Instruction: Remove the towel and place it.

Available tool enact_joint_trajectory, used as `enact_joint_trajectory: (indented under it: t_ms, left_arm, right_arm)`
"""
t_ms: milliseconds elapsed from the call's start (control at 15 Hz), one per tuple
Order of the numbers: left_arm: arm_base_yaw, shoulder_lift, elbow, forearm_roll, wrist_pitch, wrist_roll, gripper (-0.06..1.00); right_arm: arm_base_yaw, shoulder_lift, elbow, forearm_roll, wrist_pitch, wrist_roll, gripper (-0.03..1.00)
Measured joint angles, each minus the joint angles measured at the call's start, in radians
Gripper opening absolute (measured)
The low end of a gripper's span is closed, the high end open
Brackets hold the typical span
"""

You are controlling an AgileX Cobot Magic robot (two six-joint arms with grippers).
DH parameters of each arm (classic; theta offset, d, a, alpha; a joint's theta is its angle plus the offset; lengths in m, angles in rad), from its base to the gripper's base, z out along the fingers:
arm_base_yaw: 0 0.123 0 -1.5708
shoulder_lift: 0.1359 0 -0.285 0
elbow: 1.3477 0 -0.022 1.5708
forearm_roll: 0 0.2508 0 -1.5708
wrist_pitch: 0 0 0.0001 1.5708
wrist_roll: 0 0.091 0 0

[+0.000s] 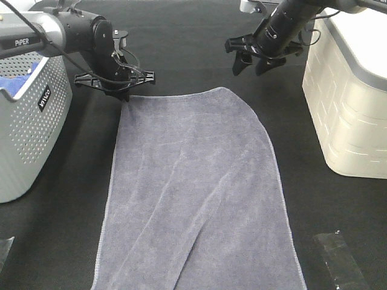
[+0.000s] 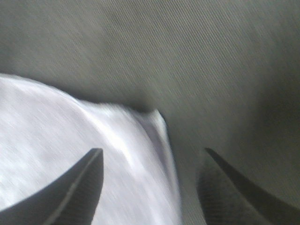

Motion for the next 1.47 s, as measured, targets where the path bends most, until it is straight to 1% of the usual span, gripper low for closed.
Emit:
enact_joint_trajectory:
  t_ms: [133, 467, 733, 1000, 1067, 1200, 1267, 1400, 1467]
  left_arm:
    - [0.000, 0.000, 0.000, -0.016, 0.002, 0.001, 0.01]
    - [0.000, 0.000, 0.000, -0.019, 0.002, 0.001, 0.01]
    - [0.000, 0.000, 0.000, -0.021, 0.002, 0.019, 0.01]
    - [0.000, 0.000, 0.000, -0.021, 0.002, 0.019, 0.01]
    - [0.000, 0.000, 0.000, -0.021, 0.002, 0.020, 0.01]
    - [0.000, 0.000, 0.000, -0.021, 0.002, 0.023, 0.01]
    - [0.000, 0.000, 0.000, -0.021, 0.002, 0.023, 0.01]
    - [0.000, 0.000, 0.000, -0.021, 0.002, 0.023, 0.01]
    - [0.000, 0.000, 0.000, -0.021, 0.002, 0.023, 0.01]
  right_arm:
    - [0.000, 0.018, 0.000, 0.033, -0.049, -0.022, 0.56]
    - [0.000, 0.068, 0.000, 0.035, -0.135, -0.026, 0.56]
    - [0.000, 0.138, 0.000, 0.035, -0.141, -0.028, 0.55]
    - [0.000, 0.145, 0.000, 0.001, -0.191, -0.012, 0.54]
    - [0.000, 0.146, 0.000, 0.001, -0.189, -0.010, 0.54]
    - [-0.001, 0.153, 0.000, 0.020, -0.181, -0.021, 0.54]
    - [-0.001, 0.156, 0.000, 0.051, -0.181, -0.049, 0.54]
    - [-0.001, 0.157, 0.000, 0.088, -0.181, -0.083, 0.49]
    - [-0.001, 0.157, 0.000, 0.088, -0.181, -0.089, 0.48]
